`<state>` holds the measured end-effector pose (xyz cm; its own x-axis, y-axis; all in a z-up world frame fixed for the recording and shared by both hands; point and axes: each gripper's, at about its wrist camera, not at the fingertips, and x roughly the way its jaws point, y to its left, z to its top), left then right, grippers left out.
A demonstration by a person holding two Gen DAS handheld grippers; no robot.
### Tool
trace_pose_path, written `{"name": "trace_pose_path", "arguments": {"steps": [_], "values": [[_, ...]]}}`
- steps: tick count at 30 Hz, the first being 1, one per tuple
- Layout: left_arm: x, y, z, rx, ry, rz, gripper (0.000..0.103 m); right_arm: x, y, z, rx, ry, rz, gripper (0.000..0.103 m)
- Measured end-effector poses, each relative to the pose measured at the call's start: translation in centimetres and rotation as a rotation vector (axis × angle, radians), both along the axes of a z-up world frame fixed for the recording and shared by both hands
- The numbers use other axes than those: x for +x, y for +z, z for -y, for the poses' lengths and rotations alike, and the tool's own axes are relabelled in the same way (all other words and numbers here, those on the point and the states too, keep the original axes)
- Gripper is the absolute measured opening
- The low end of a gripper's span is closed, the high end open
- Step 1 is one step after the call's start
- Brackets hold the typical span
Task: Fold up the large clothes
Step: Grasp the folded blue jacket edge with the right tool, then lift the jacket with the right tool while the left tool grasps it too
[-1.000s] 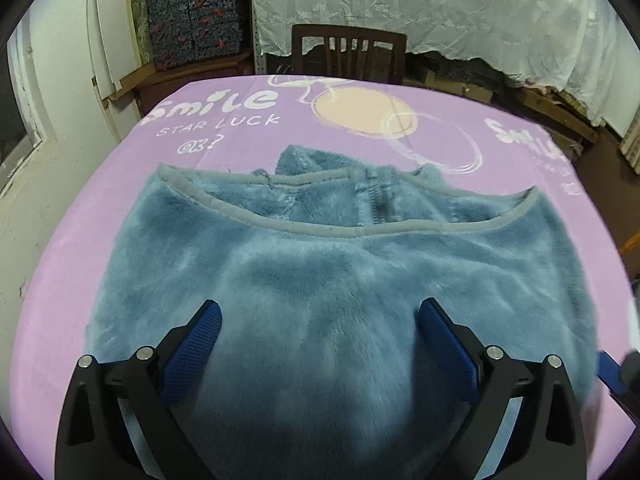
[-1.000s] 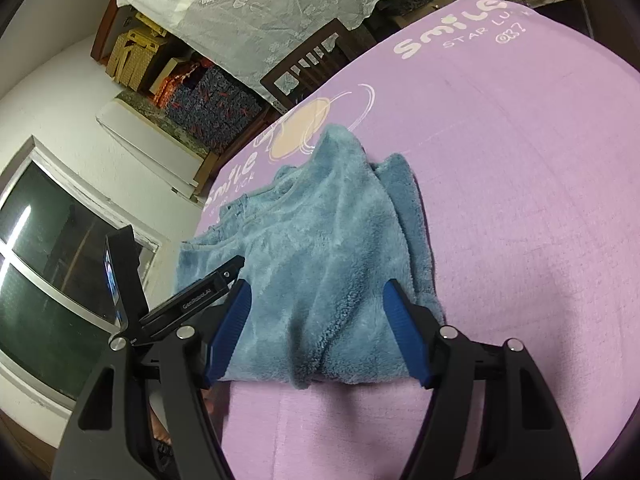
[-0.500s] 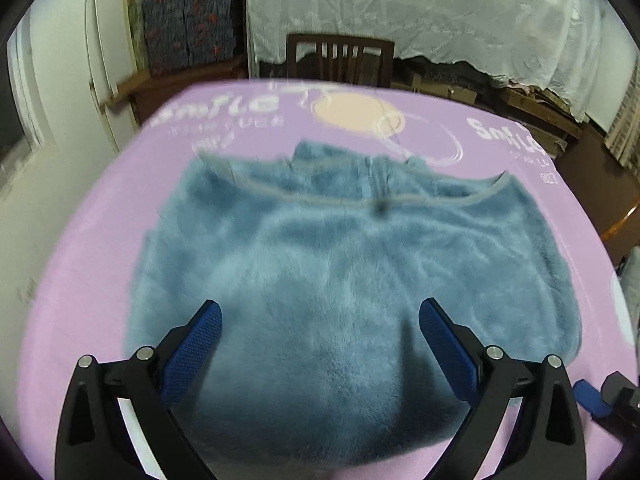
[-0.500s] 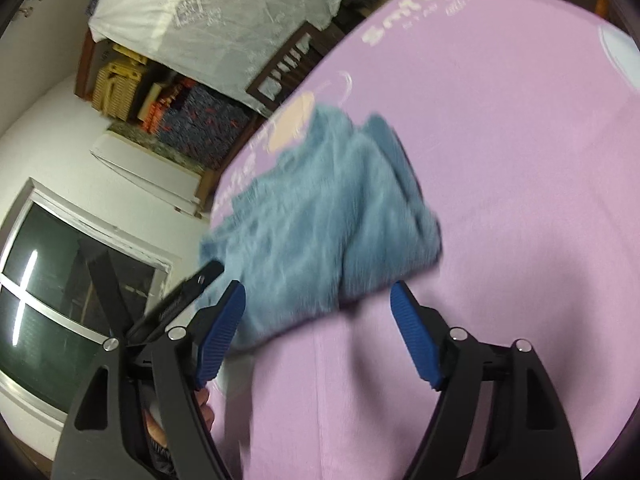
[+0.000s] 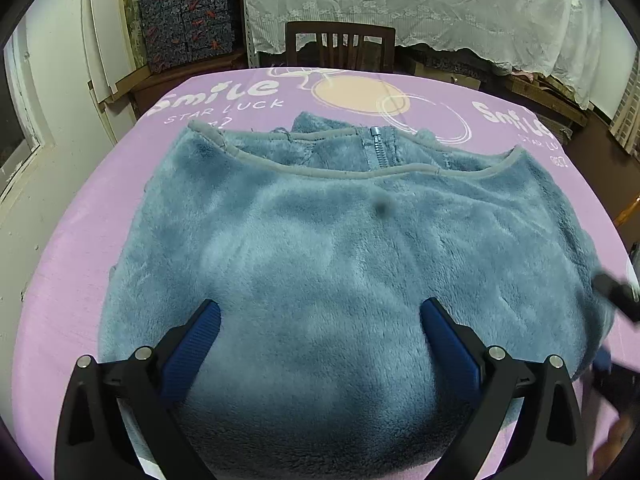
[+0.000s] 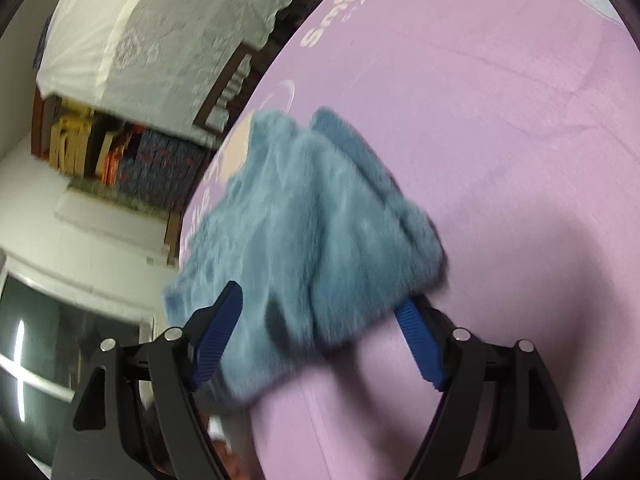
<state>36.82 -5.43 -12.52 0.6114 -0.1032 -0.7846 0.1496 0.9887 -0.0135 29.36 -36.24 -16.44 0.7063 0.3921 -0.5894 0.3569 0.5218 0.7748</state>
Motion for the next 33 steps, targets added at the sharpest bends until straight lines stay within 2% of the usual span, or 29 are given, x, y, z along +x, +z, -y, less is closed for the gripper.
{"name": "trace_pose_path", "arguments": {"steps": [2, 4, 5, 7, 11, 15, 21, 23, 26, 30, 33], "values": [[-0.1, 0.0, 0.1, 0.002, 0.002, 0.002, 0.100, 1.1, -0.1, 0.7, -0.012, -0.075, 0.018, 0.071], [-0.1, 0.0, 0.2, 0.005, 0.004, 0.003, 0.100, 1.9, -0.5, 1.3, -0.023, -0.115, 0.027, 0.063], [-0.1, -0.1, 0.3, 0.010, 0.006, 0.005, 0.100, 2.0, -0.7, 1.5, -0.019, -0.112, 0.020, 0.060], [-0.3, -0.1, 0.6, 0.025, 0.010, 0.014, 0.100, 1.8, -0.7, 1.1, 0.002, -0.085, 0.035, 0.060], [-0.5, -0.2, 0.7, 0.031, 0.010, 0.021, 0.100, 2.0, -0.6, -0.9, -0.034, -0.015, 0.050, 0.059], [-0.5, -0.2, 1.0, 0.038, 0.009, 0.023, 0.100, 2.9, -1.4, 0.4, -0.039, -0.038, 0.064, 0.039], [-0.2, 0.1, 0.7, 0.026, 0.005, 0.008, 0.100, 2.9, -1.3, 0.6, -0.071, -0.020, 0.076, 0.037], [0.0, 0.5, 0.3, 0.004, -0.001, -0.010, 0.099, 2.9, -1.2, 0.6, -0.076, -0.015, 0.078, 0.035], [0.4, 1.9, -1.5, -0.069, 0.007, -0.029, 0.096, 2.7, -0.8, 0.5, -0.118, -0.008, 0.082, 0.032], [1.3, 3.5, -5.1, -0.114, 0.079, -0.016, 0.096, 3.0, 1.1, -0.8, -0.237, 0.001, 0.092, 0.028], [2.6, 3.7, -8.6, -0.186, 0.140, -0.046, 0.096, 3.1, 3.4, -2.2, -0.325, 0.007, 0.130, 0.027]]}}
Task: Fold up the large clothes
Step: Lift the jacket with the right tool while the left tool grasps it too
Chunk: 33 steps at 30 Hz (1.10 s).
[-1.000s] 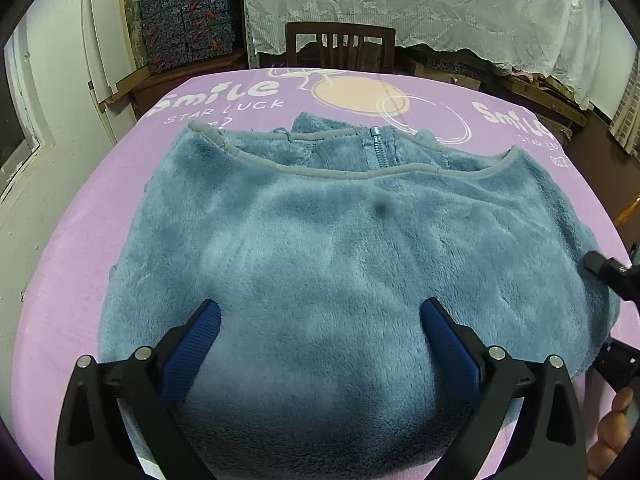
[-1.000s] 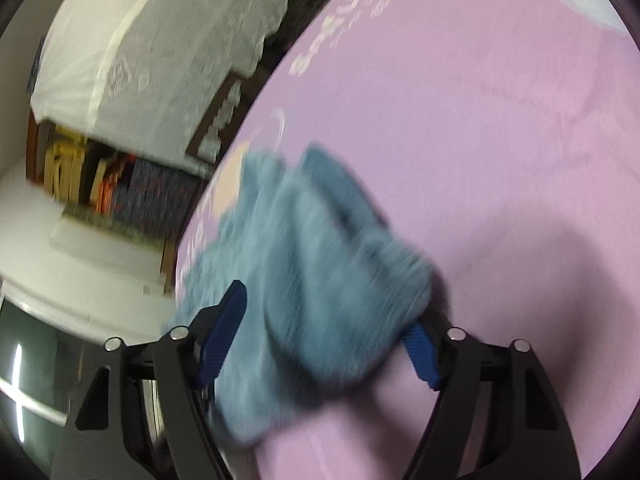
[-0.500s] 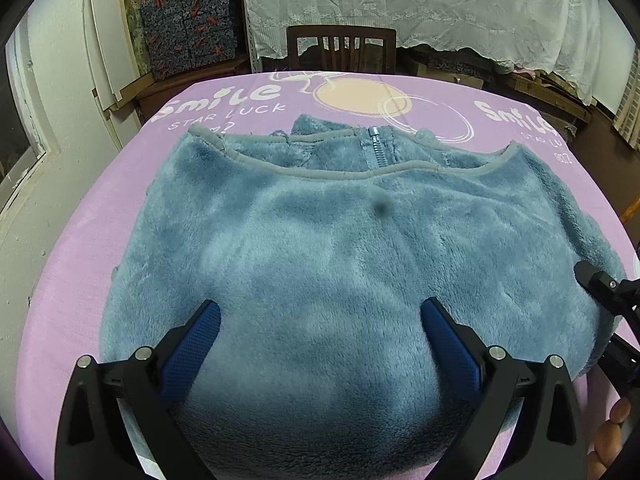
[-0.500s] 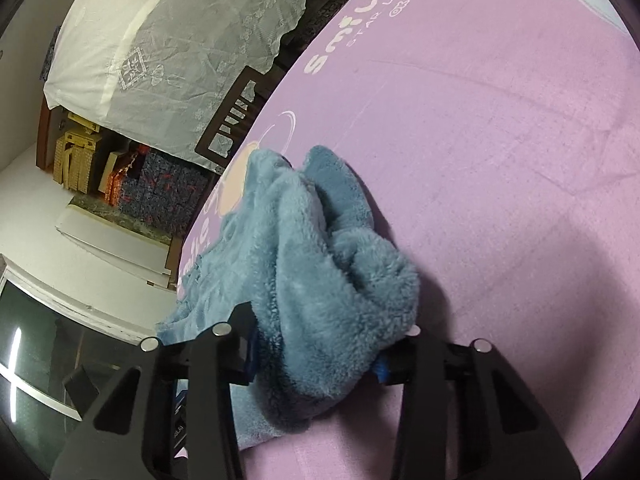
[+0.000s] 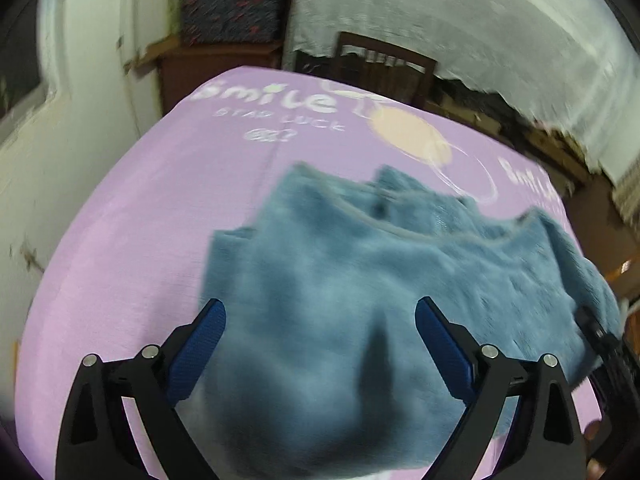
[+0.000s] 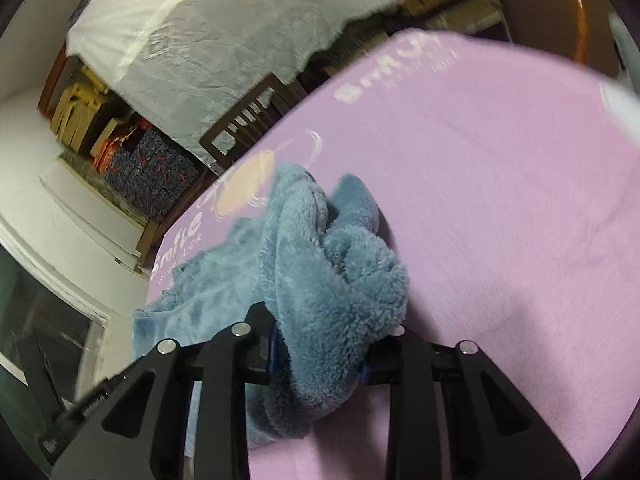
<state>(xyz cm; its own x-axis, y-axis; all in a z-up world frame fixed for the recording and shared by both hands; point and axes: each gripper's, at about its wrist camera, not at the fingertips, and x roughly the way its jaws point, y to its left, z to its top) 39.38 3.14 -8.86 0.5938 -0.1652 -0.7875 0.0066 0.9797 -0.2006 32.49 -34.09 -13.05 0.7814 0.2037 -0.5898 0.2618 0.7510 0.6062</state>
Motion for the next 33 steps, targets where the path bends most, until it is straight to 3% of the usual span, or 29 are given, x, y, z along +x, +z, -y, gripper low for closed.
{"name": "trace_pose_path", "arguments": {"steps": [4, 8, 12, 16, 19, 23, 28, 30, 33], "values": [[1.1, 0.3, -4.4, -0.054, 0.103, -0.011, 0.094, 0.1, 3.9, -3.2, -0.183, 0.041, 0.078, 0.026], [1.3, 1.3, -7.1, -0.139, 0.120, 0.004, 0.094, 0.5, 7.1, -7.2, -0.353, 0.117, 0.145, 0.026], [0.8, 2.4, -8.1, -0.260, 0.057, 0.025, 0.094, 0.2, 8.9, -13.4, -0.562, 0.240, 0.225, 0.026], [0.1, 2.9, -6.3, -0.433, -0.101, 0.017, 0.095, -1.3, 7.7, -18.7, -0.703, 0.380, 0.276, 0.026], [0.1, 2.5, -3.6, -0.483, -0.229, -0.013, 0.096, -2.3, 5.9, -20.5, -0.771, 0.437, 0.279, 0.026], [0.1, 1.1, -1.0, -0.527, -0.305, -0.078, 0.096, -3.2, 4.5, -21.0, -0.831, 0.467, 0.290, 0.026], [-0.2, 0.9, 0.9, -0.650, -0.402, -0.104, 0.096, -3.7, 4.3, -20.0, -0.812, 0.483, 0.294, 0.026], [0.1, 0.8, 1.8, -0.654, -0.417, -0.117, 0.096, -4.1, 4.1, -20.1, -0.830, 0.499, 0.301, 0.026], [2.3, -0.3, 3.3, -0.602, -0.397, -0.176, 0.096, -5.1, 3.8, -20.3, -0.874, 0.528, 0.319, 0.026]]}}
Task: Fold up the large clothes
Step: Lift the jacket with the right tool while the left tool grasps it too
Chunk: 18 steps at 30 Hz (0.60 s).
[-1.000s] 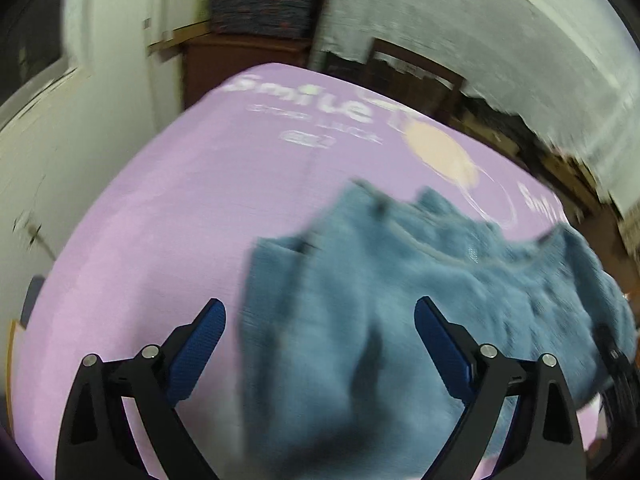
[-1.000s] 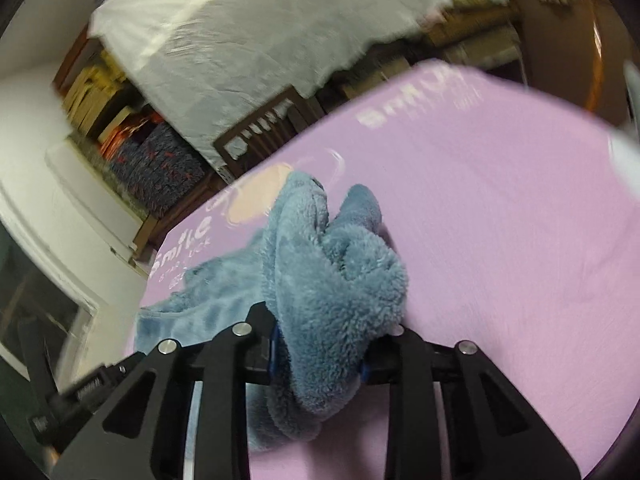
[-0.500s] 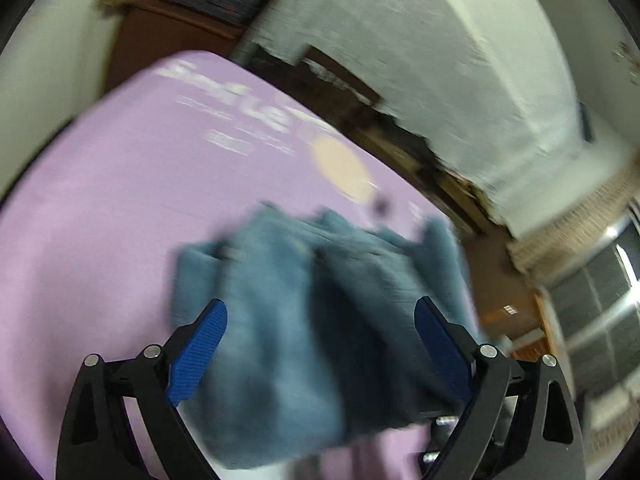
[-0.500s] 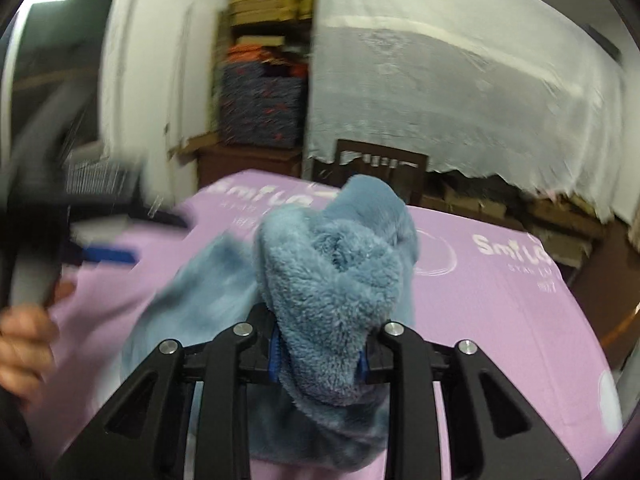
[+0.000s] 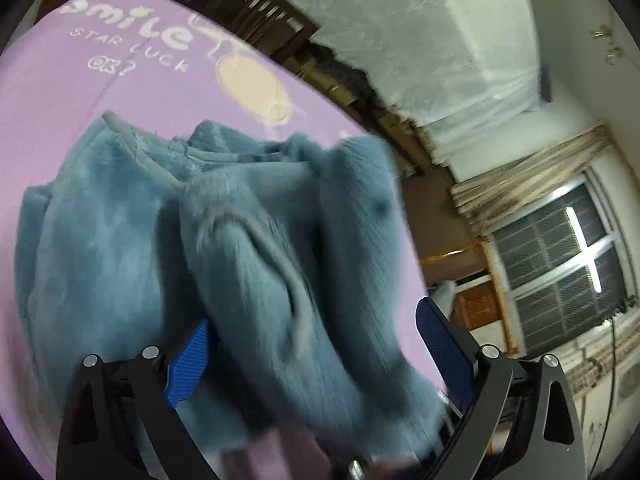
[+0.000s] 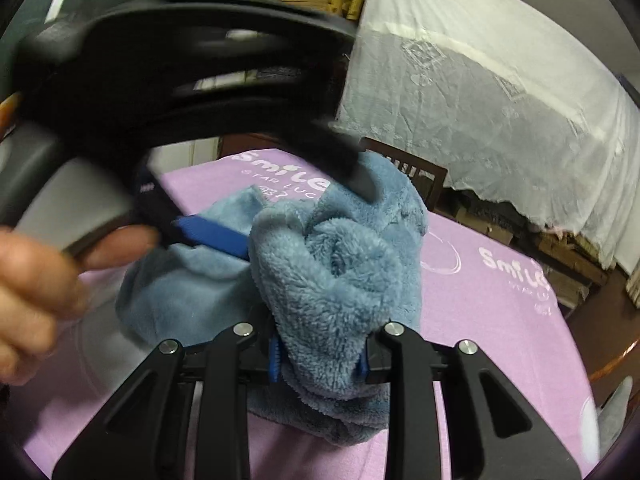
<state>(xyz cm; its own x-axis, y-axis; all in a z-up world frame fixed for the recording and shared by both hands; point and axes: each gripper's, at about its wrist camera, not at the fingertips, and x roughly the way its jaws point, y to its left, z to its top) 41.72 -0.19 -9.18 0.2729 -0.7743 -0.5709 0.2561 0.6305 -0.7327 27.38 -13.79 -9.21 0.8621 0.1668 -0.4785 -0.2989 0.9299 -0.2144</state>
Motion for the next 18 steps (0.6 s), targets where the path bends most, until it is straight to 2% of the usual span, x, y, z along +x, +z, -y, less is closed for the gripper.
{"name": "trace_pose_path", "arguments": {"steps": [1, 3, 5, 8, 11, 13, 14, 17, 18], "values": [[0.8, -0.5, 0.2, 0.007, 0.002, -0.016, 0.094, -0.4, -0.1, -0.1, -0.019, 0.018, 0.007, 0.026], [2.1, -1.9, 0.4, -0.002, -0.007, -0.069, 0.079, -1.2, -0.3, -0.3, -0.053, 0.034, 0.023, 0.026], [2.5, -2.3, 0.5, -0.034, -0.028, -0.078, 0.041, -1.8, -0.5, -0.1, -0.080, 0.044, 0.034, 0.026], [2.7, -1.5, 0.7, 0.014, -0.008, -0.032, 0.035, -1.9, -1.2, 0.9, -0.096, 0.048, 0.006, 0.032], [3.0, 0.1, 0.9, 0.076, -0.004, 0.017, 0.033, -2.8, -1.7, 2.0, -0.108, 0.031, 0.038, 0.056], [3.0, 1.4, 1.3, 0.126, -0.011, 0.044, 0.032, -3.2, -2.0, 2.0, -0.141, 0.026, 0.054, 0.056], [3.1, 2.2, 1.5, 0.161, -0.009, 0.063, 0.032, -3.2, -2.2, 1.8, -0.166, 0.023, 0.058, 0.055], [2.9, 5.1, 0.8, 0.231, 0.015, 0.138, 0.032, -2.7, -1.2, 1.4, -0.161, 0.031, 0.073, 0.026], [2.7, 6.0, 0.0, 0.233, 0.023, 0.155, 0.032, -2.5, -0.5, 1.4, -0.138, 0.039, 0.075, 0.022]]}}
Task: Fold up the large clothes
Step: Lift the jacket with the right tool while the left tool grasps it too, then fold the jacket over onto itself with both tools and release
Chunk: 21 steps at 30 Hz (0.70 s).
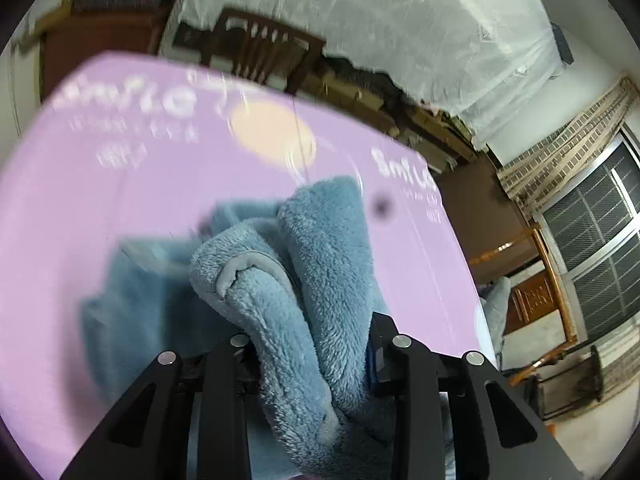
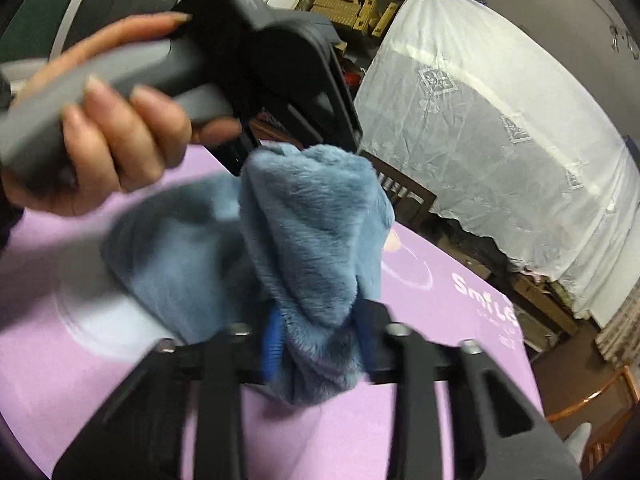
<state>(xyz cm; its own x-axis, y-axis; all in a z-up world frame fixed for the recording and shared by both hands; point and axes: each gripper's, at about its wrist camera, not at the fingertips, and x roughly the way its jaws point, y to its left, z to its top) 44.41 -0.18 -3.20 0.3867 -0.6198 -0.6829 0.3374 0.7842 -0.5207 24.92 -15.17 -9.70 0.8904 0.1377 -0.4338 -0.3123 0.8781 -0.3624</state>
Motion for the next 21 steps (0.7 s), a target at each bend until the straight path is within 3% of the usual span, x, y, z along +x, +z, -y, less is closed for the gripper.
{"name": "trace_pose_path", "arguments": {"steps": [4, 8, 11, 15, 18, 21], "values": [[-0.8, 3.3, -4.5, 0.049, 0.061, 0.101, 0.032, 0.5, 4.0, -1.2, 0.062, 0.049, 0.022, 0.020], [-1.1, 2.1, -8.5, 0.074, 0.129, 0.088, 0.032, 1.3, 5.6, -4.4, 0.078, 0.128, -0.002, 0.020], [-1.0, -1.2, -11.3, 0.086, 0.169, 0.030, 0.032, 1.7, 4.0, -7.4, 0.042, 0.178, -0.032, 0.020], [-0.4, -6.3, -13.4, 0.106, 0.201, -0.056, 0.037, 2.5, 0.1, -10.3, -0.010, 0.232, -0.162, 0.020], [-0.6, -7.5, -14.9, 0.045, 0.211, -0.050, 0.044, 2.3, -2.7, -11.4, -0.056, 0.245, -0.212, 0.021], [-0.6, -8.1, -15.1, 0.057, 0.220, -0.040, 0.053, 1.9, -3.0, -12.2, -0.088, 0.248, -0.203, 0.023]]}}
